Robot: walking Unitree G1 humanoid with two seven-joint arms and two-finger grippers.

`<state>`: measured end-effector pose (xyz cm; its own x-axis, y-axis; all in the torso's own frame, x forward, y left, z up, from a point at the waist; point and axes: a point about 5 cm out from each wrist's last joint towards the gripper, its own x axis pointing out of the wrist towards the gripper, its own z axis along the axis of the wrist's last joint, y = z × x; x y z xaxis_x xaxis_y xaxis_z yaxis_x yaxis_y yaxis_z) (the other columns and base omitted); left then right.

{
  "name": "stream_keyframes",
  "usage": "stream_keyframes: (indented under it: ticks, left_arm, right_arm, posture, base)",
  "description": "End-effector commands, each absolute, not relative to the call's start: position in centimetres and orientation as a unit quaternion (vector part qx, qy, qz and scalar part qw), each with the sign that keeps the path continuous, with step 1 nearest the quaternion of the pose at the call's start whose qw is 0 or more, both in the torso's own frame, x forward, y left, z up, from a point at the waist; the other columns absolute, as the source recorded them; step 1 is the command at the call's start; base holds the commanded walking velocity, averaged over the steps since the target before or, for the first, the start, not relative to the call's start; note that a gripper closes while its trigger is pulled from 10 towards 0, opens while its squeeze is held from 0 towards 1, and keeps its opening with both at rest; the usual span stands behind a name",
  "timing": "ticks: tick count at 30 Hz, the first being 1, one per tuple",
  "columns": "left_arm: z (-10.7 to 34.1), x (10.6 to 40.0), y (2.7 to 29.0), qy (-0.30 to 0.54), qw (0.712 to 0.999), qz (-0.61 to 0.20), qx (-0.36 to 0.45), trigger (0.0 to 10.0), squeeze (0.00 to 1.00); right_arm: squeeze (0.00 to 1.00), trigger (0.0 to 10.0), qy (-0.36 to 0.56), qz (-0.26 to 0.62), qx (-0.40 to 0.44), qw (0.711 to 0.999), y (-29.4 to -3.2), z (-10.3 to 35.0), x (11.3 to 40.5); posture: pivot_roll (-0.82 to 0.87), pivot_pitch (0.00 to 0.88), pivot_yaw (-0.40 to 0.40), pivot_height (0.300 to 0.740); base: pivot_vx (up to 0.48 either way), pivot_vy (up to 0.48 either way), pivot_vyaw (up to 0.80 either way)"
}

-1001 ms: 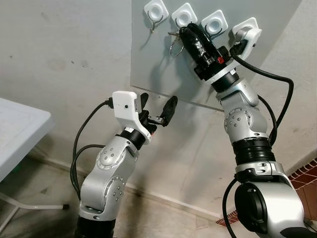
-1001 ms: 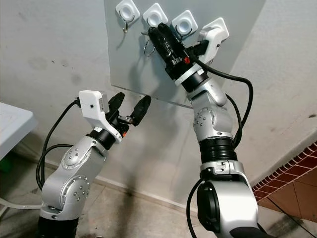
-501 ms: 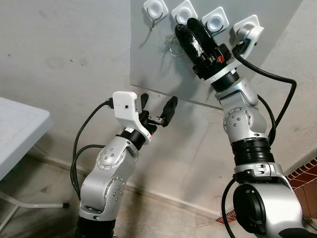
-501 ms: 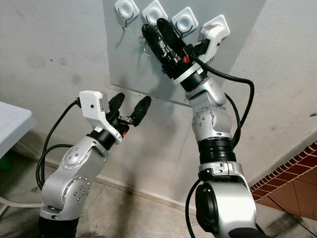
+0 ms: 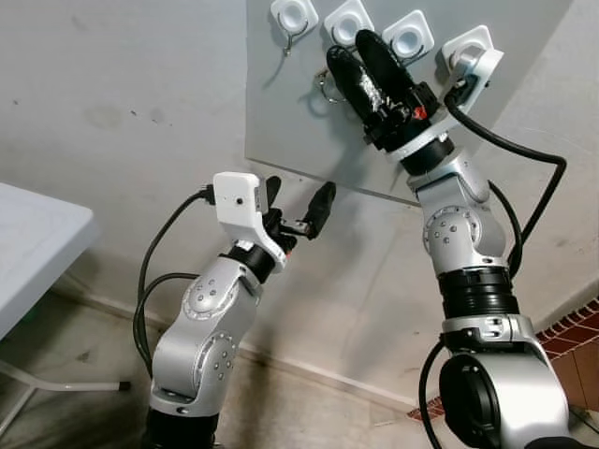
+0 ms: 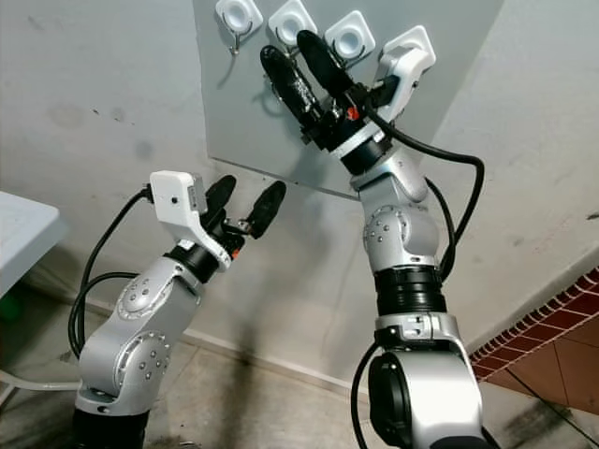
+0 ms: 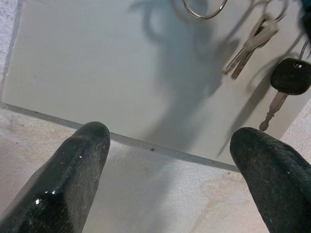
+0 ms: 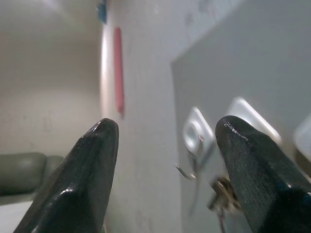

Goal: Hang keys on a hook

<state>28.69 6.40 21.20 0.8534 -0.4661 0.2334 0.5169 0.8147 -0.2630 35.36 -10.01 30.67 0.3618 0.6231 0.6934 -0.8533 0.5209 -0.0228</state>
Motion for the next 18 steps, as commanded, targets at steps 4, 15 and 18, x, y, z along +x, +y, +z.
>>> stream_keyframes:
  ticks: [4, 15, 18]
  left_arm:
    - [21.6, 28.5, 5.8, -0.086, 0.946, -0.269, -0.158, 10.0, 0.00]
    - [21.3, 28.5, 5.9, -0.083, 0.947, -0.267, -0.156, 10.0, 0.00]
    - [21.1, 28.6, 5.9, -0.080, 0.949, -0.265, -0.153, 10.0, 0.00]
  right_arm:
    - [0.00, 10.0, -0.362, 0.460, 0.170, 0.793, -10.5, 32.0, 34.5]
    - [0.00, 10.0, -0.330, 0.470, 0.143, 0.806, -10.4, 29.6, 32.3]
    - [0.00, 10.0, -0.306, 0.473, 0.136, 0.815, -10.5, 27.9, 31.8]
  posture:
    - [0.01, 0.086, -0.097, 0.714]
    - [0.02, 0.071, -0.102, 0.714]
    - [0.02, 0.064, -0.101, 0.714]
  base:
    - [0.000, 0.000, 0.00]
    - [0.000, 0.000, 0.00]
    - [0.000, 0.000, 0.00]
